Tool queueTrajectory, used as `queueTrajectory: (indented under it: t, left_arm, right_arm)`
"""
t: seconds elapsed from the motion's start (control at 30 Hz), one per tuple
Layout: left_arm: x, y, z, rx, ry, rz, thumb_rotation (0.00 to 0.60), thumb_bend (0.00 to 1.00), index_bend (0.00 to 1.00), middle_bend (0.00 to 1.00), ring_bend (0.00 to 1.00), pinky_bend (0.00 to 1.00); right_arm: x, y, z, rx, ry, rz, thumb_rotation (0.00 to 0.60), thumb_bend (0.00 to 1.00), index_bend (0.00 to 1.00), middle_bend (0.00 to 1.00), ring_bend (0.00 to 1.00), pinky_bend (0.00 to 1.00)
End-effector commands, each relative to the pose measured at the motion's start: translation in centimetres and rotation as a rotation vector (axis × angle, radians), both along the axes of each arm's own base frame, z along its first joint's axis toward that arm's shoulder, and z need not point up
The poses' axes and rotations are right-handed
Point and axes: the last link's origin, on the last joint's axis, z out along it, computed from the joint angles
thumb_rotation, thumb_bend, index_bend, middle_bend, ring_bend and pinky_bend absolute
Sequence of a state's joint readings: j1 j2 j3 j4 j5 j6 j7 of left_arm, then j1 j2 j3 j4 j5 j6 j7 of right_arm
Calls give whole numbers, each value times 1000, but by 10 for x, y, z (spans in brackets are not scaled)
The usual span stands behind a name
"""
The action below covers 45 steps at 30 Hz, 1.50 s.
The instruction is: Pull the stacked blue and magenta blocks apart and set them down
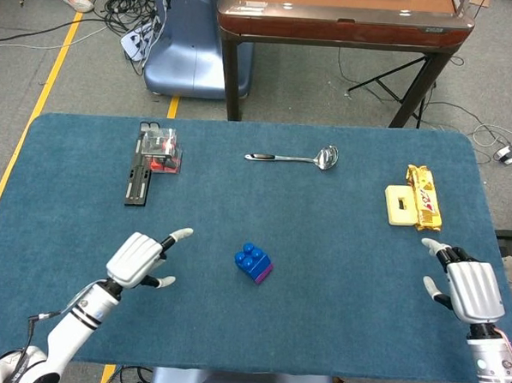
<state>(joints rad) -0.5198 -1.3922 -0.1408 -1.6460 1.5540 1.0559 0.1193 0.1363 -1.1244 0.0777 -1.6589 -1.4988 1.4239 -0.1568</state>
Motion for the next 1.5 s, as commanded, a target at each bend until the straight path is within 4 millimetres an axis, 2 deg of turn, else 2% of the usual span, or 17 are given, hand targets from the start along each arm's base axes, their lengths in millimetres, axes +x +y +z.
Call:
queueTrajectory:
  t: [0.03, 0.17, 0.43, 0.5, 0.63, 0.8, 1.03, 1.2, 1.4, 1.5]
  left_arm:
    - [24, 13, -14, -36, 16, -35, 600, 50, 163, 984, 932, 1000]
    - [40, 23, -27, -86, 26, -45, 600, 50, 162, 984, 932, 1000]
    - [57, 35, -45, -162, 86, -43, 600, 50, 163, 985, 932, 1000]
    - [60, 38, -48, -172, 102, -42, 600, 78, 163, 987, 933, 1000]
    - [67, 42, -53, -192, 128, -34, 600, 210, 164, 991, 936, 1000]
    - [74, 43, -55, -209, 135, -19, 600, 272, 182, 991, 936, 1000]
    - [79, 31, -55, -274, 107, 8, 600, 417, 281, 1000, 943, 1000]
    - [80, 28, -59, -310, 123, 24, 600, 434, 277, 1000, 944, 1000]
    - [83, 33, -64, -312, 132, 40, 600, 437, 244, 1000, 944, 1000]
    - [90, 39, -69, -306, 129, 36, 600, 439, 235, 1000, 945, 1000]
  right_arm:
    - [2, -1, 1, 1, 5, 2, 600, 255, 267, 391, 370, 658]
    - [3, -1, 1, 3, 8, 3, 600, 255, 267, 391, 370, 658]
    - [1, -2, -2, 16, 9, -10, 600, 255, 268, 391, 370, 658]
    - [1, -2, -3, 19, 9, -9, 600, 255, 268, 391, 370, 658]
    - [1, -3, -4, 24, 9, -7, 600, 255, 267, 391, 369, 658]
    - [1, -3, -6, 29, 5, -6, 600, 255, 268, 391, 370, 658]
    - [0, -4, -9, 33, -1, -8, 600, 255, 277, 391, 370, 658]
    - [0, -4, -11, 39, -6, -5, 600, 255, 277, 391, 370, 658]
    - [-1, -5, -13, 42, -9, -6, 600, 255, 277, 391, 370, 658]
    - [-1, -6, -14, 46, -11, -7, 600, 254, 277, 391, 370, 658]
